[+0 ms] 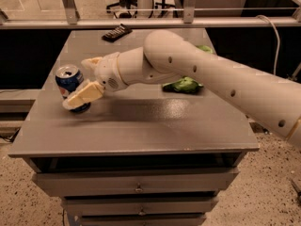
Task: Move pepsi can near rxbar chocolate
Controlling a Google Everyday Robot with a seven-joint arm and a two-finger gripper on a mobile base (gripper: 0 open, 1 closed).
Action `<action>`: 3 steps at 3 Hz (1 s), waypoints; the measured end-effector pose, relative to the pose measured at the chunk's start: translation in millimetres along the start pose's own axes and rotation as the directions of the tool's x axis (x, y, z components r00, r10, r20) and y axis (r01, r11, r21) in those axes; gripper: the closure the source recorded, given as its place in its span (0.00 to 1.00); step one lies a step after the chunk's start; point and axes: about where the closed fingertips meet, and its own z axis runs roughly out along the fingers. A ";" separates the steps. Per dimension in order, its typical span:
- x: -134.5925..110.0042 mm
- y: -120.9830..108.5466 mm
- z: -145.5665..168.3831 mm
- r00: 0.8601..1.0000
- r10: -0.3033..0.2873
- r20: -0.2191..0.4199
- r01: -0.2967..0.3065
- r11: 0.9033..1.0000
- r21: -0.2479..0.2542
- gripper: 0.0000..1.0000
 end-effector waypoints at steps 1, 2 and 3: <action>-8.2 0.7 2.1 1.000 0.018 0.016 -0.018 1.000 0.002 0.39; -16.4 3.5 -4.8 0.999 0.026 0.029 -0.027 1.000 0.016 0.62; -16.4 0.8 -27.7 0.999 0.037 0.031 -0.039 0.996 0.074 0.87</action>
Offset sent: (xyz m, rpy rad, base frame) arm -0.0071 -0.0106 0.0296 0.0519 0.0164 -0.0564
